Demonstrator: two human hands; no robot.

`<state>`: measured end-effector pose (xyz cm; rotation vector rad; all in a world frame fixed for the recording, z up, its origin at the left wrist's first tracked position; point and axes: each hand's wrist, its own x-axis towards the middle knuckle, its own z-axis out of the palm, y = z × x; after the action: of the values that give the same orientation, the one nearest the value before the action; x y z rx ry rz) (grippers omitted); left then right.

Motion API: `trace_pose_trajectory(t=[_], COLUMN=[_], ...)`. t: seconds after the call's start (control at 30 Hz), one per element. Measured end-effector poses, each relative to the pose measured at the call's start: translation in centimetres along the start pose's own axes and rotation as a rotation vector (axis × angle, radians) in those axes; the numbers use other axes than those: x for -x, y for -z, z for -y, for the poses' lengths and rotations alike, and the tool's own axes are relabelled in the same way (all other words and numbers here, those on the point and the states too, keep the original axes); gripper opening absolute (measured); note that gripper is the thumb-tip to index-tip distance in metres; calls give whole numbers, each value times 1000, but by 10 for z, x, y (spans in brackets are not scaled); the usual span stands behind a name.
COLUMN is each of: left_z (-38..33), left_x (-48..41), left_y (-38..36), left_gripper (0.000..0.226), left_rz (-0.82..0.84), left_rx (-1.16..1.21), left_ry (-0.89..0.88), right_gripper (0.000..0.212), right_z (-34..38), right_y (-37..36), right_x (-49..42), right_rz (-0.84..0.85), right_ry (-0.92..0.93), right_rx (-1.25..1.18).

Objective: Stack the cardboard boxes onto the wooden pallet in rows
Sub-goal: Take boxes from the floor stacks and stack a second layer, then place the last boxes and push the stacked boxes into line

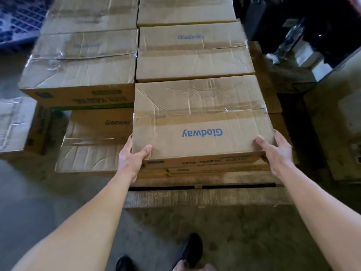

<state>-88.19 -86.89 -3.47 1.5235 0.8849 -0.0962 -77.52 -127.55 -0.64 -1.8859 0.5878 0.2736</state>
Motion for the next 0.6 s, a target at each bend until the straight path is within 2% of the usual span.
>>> trace_pose_trajectory(t=[0.27, 0.37, 0.5, 0.6], left_z=[-10, -22, -49, -68], left_x=[0, 3, 24, 52], left_y=[-6, -7, -9, 7], left_gripper=[78, 81, 100, 90], left_rz=[-27, -45, -118, -146], left_rx=[-111, -264, -474, -511], left_ry=[14, 24, 41, -16], right_gripper=[72, 73, 87, 81], right_z=[-1, 8, 35, 58], right_y=[-7, -8, -10, -26], right_x=[-1, -1, 22, 61], right_rz=[-41, -57, -115, -124], right_ry=[14, -11, -26, 63], right_rx=[89, 195, 452, 541])
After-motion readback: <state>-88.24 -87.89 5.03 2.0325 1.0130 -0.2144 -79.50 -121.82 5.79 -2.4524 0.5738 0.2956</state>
